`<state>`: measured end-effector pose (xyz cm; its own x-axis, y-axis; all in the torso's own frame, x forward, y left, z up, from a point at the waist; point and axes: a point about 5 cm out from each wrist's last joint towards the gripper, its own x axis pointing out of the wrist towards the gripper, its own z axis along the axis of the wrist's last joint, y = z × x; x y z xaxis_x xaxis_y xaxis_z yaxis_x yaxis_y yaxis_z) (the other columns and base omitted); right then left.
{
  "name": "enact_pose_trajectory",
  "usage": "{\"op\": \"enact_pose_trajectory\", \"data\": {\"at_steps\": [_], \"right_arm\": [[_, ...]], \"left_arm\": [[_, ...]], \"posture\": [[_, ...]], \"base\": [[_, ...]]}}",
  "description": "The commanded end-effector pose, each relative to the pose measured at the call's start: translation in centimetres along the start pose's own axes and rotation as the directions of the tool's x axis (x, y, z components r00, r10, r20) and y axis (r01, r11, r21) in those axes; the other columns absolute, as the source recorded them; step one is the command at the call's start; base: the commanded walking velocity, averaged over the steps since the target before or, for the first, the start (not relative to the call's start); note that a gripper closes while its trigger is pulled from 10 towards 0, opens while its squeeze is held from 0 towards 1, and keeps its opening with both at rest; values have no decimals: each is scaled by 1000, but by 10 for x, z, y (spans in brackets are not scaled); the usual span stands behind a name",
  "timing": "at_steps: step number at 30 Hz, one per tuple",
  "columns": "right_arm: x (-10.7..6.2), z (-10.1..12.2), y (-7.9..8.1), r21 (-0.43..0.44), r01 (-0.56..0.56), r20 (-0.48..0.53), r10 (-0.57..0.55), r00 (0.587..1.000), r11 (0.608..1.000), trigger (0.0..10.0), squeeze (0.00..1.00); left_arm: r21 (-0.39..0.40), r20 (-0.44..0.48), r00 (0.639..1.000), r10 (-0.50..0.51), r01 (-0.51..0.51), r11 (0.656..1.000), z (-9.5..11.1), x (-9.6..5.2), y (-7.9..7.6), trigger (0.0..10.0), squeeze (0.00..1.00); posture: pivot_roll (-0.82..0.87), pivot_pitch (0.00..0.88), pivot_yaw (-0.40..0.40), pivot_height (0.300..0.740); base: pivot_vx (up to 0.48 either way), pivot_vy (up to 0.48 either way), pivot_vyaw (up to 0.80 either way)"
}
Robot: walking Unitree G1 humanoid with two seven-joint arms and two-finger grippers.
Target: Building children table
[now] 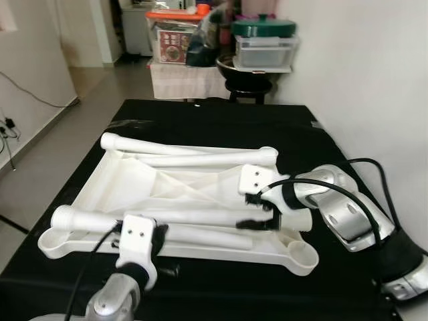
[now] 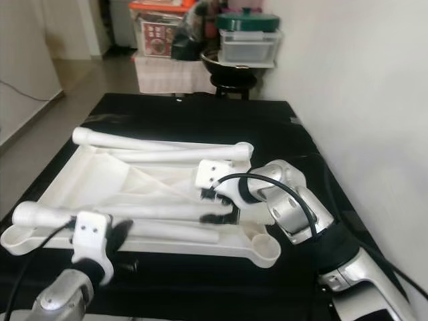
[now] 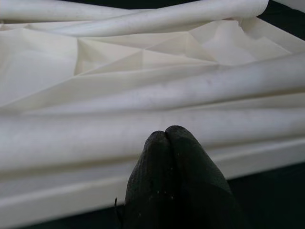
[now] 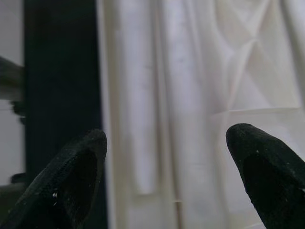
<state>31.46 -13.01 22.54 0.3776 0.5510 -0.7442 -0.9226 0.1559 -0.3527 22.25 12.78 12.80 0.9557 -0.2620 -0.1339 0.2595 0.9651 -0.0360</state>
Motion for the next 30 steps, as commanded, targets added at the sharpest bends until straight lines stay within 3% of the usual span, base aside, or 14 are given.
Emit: {"op": "enact_pose_trajectory", "data": {"at_steps": [1,7,13,17,24,30], "right_arm": [[3,6,1,42,-44,-9,44,999,998,10000,0],[17,3,-3,153,-36,-88,49,995,988,10000,0],[26,4,-8,196,4,-124,20,992,981,10000,0],[28,6,-24,240,102,-165,-63,984,965,10000,0],[21,12,-37,241,141,-146,-108,983,960,10000,0],[16,9,-43,221,144,-189,-102,977,965,10000,0]], "left_arm": [[16,-35,998,-46,47,999,-2,-7,-6,10000,0],[2,-43,999,-14,14,1000,-3,-11,-5,10000,0],[-11,-32,999,-16,16,1000,-1,-9,-6,10000,0],[-15,-29,999,-18,18,1000,3,-11,-7,10000,0],[-29,-27,999,-21,21,999,5,-14,-10,10000,0],[-40,-28,999,-21,20,999,6,-16,-13,10000,0]], "posture": [[-8,24,-47,740],[-8,47,-56,740],[-7,57,-58,740],[-14,78,-65,740],[-17,101,-74,740],[-23,115,-79,740]], "base": [[0,0,0],[0,0,0],[0,0,0],[0,0,0],[0,0,0],[0,0,0]]}}
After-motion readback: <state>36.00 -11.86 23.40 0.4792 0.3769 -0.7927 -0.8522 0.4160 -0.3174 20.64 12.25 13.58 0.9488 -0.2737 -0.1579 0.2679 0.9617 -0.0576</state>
